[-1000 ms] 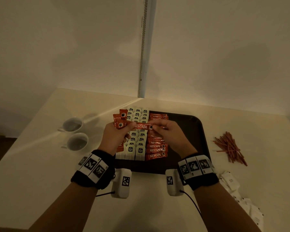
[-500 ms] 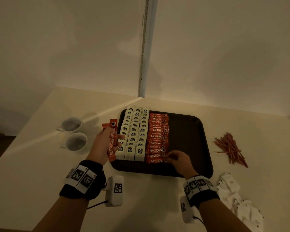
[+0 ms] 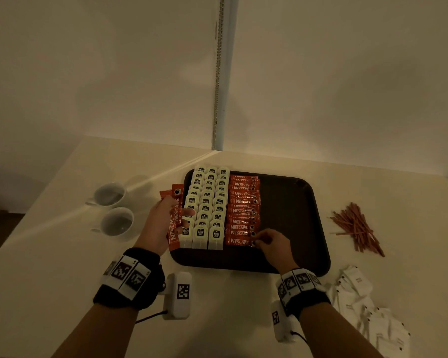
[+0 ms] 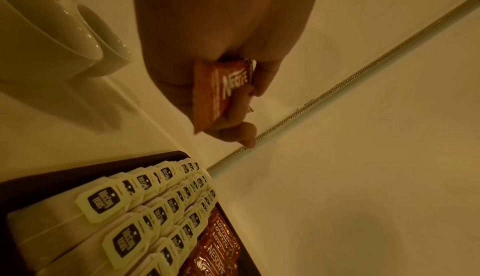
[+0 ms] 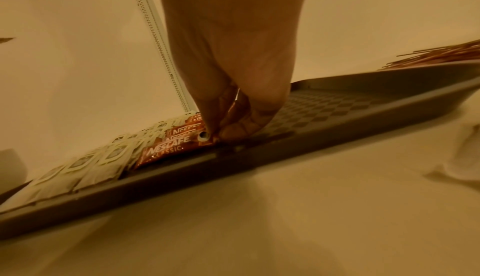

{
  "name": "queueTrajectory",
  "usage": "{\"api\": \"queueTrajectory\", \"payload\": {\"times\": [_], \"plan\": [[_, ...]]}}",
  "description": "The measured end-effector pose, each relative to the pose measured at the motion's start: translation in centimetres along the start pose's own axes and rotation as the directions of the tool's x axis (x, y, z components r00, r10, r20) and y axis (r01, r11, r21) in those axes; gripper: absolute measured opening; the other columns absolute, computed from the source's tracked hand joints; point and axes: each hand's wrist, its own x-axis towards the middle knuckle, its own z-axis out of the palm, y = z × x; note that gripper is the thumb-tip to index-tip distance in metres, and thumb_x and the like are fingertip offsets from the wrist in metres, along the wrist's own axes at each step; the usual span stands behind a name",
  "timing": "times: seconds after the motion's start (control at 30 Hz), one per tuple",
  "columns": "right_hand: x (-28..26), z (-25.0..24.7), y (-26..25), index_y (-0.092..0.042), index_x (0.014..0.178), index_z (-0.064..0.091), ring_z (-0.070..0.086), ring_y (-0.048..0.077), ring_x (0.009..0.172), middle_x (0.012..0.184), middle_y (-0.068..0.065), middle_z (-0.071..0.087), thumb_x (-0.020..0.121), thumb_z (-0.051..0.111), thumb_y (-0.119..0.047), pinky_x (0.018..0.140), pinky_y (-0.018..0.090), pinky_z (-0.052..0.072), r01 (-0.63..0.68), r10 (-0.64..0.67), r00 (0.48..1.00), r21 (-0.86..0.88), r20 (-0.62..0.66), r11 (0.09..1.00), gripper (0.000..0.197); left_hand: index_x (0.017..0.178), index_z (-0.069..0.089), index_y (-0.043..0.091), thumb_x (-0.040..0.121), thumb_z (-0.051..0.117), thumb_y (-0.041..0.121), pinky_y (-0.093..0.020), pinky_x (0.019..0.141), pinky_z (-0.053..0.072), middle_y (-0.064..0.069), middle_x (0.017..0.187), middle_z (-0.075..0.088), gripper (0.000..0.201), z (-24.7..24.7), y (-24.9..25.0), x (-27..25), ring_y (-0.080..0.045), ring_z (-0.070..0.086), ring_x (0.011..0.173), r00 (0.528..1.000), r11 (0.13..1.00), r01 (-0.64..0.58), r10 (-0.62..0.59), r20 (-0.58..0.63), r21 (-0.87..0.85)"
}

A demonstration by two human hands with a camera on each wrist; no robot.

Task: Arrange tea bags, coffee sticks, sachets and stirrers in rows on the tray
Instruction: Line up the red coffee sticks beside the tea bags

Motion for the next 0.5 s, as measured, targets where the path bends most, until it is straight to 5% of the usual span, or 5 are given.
{"api": "queueTrajectory", "payload": {"times": [0.1,0.23,0.37,0.5], "plan": [[0.0,0.2,0.0,-0.017,0.091,0.059,0.052,0.002,0.081,0.093,-0.005,0.057,0.086,0.063,-0.009,0.061,0.009,0.037,0.003,-0.003,1.0,-0.037,-0.012,0.999,0.01,0.094,0.051,0.014,0.094,0.034,0.007,-0.018,0.039,0.034,-0.013,0.075,0.067,0.019,0.1,0.1,-0.2,-0.017,0.05,0.05,1.0,1.0,-0.003,0.003,0.011,-0.005],[0.1,0.2,0.3,-0.014,0.093,0.059,0.053,0.007,0.085,0.094,-0.003,0.057,0.085,0.065,-0.009,0.068,0.012,0.04,-0.006,0.005,1.0,-0.07,-0.007,0.998,0.011,0.097,0.055,0.012,0.095,0.035,0.006,-0.016,0.037,0.036,-0.013,0.08,0.068,0.021,0.2,-0.2,-0.1,-0.016,0.056,0.05,1.0,0.999,-0.002,0.001,0.015,0.047],[0.0,0.1,0.4,-0.014,0.093,0.056,0.052,0.007,0.084,0.092,-0.004,0.055,0.086,0.065,-0.01,0.064,0.011,0.038,0.0,0.0,1.0,-0.084,-0.002,0.996,0.012,0.1,0.06,0.006,0.096,0.051,0.013,-0.016,0.039,0.039,-0.011,0.082,0.07,0.012,0.3,-0.8,0.4,-0.014,0.064,0.053,1.0,0.991,-0.012,0.01,0.011,0.13],[0.0,0.3,0.5,-0.015,0.093,0.054,0.054,0.01,0.086,0.093,-0.003,0.055,0.087,0.064,-0.012,0.074,0.02,0.044,-0.018,0.018,1.0,-0.087,-0.002,0.996,0.011,0.102,0.062,0.004,0.092,0.06,0.014,-0.016,0.039,0.04,-0.01,0.084,0.071,0.015,0.8,-1.1,0.5,-0.014,0.066,0.055,1.0,0.984,-0.02,0.017,0.017,0.179]]}}
